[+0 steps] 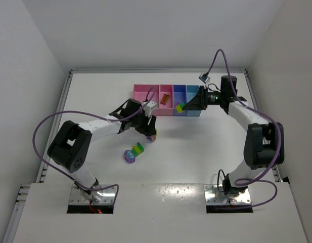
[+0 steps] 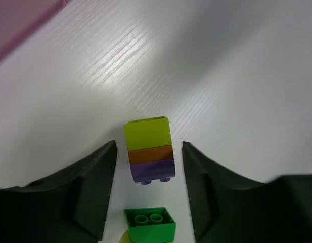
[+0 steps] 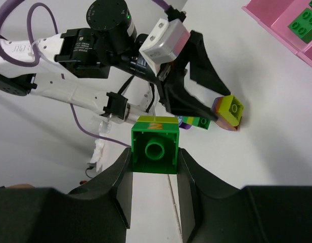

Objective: Sort the legos into containers by color

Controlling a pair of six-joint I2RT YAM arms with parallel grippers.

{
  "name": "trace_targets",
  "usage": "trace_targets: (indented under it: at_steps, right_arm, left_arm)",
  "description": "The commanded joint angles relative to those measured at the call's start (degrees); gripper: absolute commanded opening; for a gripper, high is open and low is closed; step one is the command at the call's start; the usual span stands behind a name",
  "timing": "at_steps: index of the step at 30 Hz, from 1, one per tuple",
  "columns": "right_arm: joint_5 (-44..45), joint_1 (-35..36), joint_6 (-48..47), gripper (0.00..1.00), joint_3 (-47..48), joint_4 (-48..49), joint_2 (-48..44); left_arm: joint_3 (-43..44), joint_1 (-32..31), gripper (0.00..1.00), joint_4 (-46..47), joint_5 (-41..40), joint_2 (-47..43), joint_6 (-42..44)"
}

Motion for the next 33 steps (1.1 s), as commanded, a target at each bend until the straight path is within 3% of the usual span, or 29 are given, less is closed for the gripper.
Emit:
trace_targets:
  at_steps: [1,2,4,10,14,19,29,32,33]
  right_arm:
    - [-0.4,-0.2,-1.8,0.0,-0.1,1.4,-2.5]
    - [-0.4,-0.2,-1.8,0.0,-0.1,0.8,-2.5]
    - [-0.4,-0.2,-3.4,0.0,-0.1,-0.6,-2.5]
    - [-1.0,1.1,-3.9,0.0,-0.1,-1.1,-2.5]
    - [-1.6,3.5,-3.9,0.0,-0.1,-1.1,-2.0]
    - [-2.1,6.9,-3.9,0.0,0.5,-1.1,-2.5]
    - [-2.1,9.7,-3.4,0.0,1.0,-1.1,-2.5]
    - [-2.1,10.2,-3.4,0.0,1.5,-1.1,-2.5]
    - [-2.1,10.2,-3.4,0.0,1.5,-1.1,-2.5]
  left_arm:
    - [-1.7,-0.6,0.63,2.9,3.8,-2.9,0.4]
    - [-2.2,-0.6,0.79,3.6,5.9,-4.0,1.1]
    - [-2.7,0.6,0.93,4.9,12.5,-6.9,1.1]
    - [2.7,4.8,0.92,5.6,31.5,-8.4,-2.1]
    - [5.8,4.8,0.82,8.4,39.3,-6.5,-8.0]
    - [8.7,4.8,0.79,14.6,41.1,-4.4,-14.7]
    - [10.5,4.2,0.79,16.5,41.7,-3.2,-16.3]
    - [11.1,4.2,0.74,17.8,42.2,-2.6,-17.0]
    - [11.1,4.2,0.69,17.8,42.2,-2.6,-17.7]
